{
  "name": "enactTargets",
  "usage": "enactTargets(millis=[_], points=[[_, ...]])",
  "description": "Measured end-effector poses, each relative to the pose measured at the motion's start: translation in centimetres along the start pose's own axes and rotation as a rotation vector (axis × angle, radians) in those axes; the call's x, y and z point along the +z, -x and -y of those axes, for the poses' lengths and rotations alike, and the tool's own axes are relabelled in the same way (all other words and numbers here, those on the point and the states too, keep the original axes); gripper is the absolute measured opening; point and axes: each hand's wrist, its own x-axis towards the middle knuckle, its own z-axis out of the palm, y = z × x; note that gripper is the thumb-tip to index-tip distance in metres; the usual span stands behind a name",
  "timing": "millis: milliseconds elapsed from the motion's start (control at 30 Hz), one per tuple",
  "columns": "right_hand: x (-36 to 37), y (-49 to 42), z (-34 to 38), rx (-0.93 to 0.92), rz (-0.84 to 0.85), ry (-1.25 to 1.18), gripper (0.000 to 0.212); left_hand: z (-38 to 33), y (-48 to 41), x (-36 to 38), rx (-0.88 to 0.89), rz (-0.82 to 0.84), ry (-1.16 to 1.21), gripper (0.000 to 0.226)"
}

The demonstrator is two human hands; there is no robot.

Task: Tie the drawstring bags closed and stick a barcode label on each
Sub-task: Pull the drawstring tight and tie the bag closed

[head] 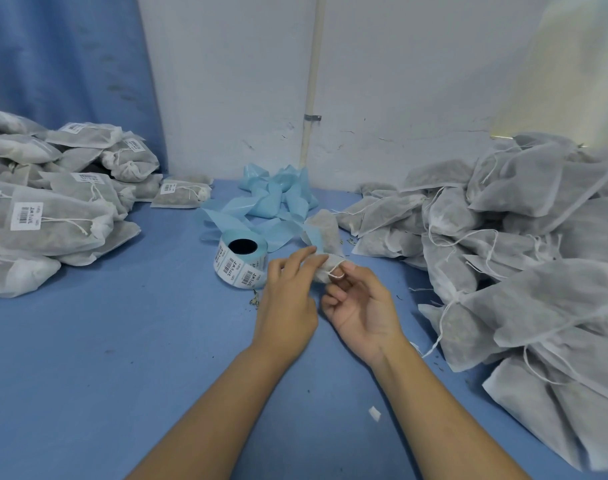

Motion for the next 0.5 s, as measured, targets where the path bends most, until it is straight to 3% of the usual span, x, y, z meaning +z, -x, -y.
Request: enactTargets(millis=[100, 200, 300, 400, 500], points=[[0.2, 0.1, -0.2, 0.047, 0.093, -0.011, 0.019, 0.3, -0.1, -0.3, -0.016, -0.017, -0.061, 0.051], [0.5, 0.3, -0.2, 0.084, 0.185, -0.018, 0.014, 0.9, -0.3, -0.5, -0.040, -0.059, -0.049, 0.030], [0.2, 0.4, -0.3, 0.089, 0.258, -0.043, 0.037, 1.0, -0.5, -0.5, -0.089, -0.085, -0.003, 0.020], [0.2, 0.5, -0.4, 0.082, 0.274, -0.032, 0.040, 0.3, -0.9, -0.8, -0.123, -0.175, 0.190, 0.016], [0.2, 0.3, -0.5, 0.048, 0.219, 0.021, 0.031, -0.5, -1.5, -1.8, -0.138, -0.288, 0.403, 0.022]])
